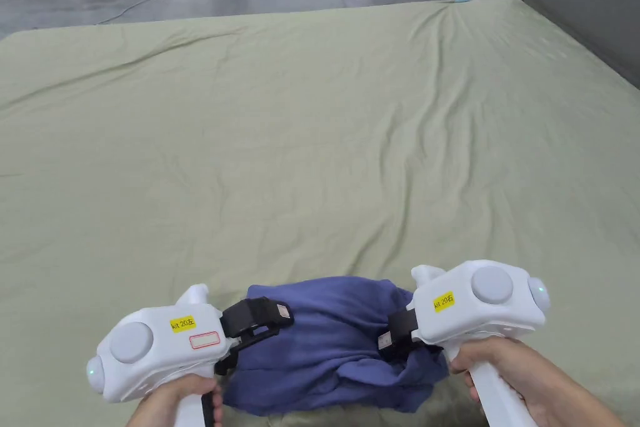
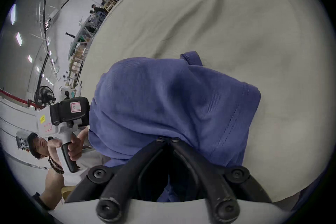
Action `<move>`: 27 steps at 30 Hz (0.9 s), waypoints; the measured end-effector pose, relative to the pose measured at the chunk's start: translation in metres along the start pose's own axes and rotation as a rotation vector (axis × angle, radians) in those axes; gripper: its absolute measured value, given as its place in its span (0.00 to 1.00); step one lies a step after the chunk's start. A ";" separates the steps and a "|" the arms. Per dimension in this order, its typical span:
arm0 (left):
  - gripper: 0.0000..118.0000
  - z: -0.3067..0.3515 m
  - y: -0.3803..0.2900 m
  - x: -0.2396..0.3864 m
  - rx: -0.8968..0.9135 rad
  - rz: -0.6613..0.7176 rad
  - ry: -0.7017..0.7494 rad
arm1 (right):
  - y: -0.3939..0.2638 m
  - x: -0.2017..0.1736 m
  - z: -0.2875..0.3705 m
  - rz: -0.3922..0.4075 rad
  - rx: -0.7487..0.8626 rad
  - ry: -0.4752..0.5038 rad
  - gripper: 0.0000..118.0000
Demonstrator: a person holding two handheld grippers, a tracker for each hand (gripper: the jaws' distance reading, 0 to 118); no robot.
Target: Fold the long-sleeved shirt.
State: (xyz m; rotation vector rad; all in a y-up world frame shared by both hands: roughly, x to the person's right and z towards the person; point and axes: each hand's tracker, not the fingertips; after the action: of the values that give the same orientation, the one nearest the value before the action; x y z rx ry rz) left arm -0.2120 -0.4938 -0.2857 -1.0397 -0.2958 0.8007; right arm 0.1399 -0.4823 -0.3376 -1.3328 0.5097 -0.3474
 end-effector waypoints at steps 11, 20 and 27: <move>0.09 -0.007 -0.013 0.026 -0.014 -0.183 0.046 | -0.003 -0.010 0.002 0.028 0.010 -0.025 0.00; 0.05 0.045 0.015 0.014 0.098 -0.164 0.006 | 0.004 -0.072 0.022 0.147 0.083 -0.060 0.00; 0.05 0.117 0.060 -0.041 0.186 -0.182 0.103 | 0.028 -0.203 -0.009 0.379 0.177 -0.032 0.00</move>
State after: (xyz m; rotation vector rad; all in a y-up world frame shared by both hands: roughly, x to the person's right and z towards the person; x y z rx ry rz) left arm -0.3338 -0.4311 -0.2729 -0.8621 -0.2203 0.5968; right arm -0.0372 -0.3787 -0.3357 -1.0423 0.6747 -0.0553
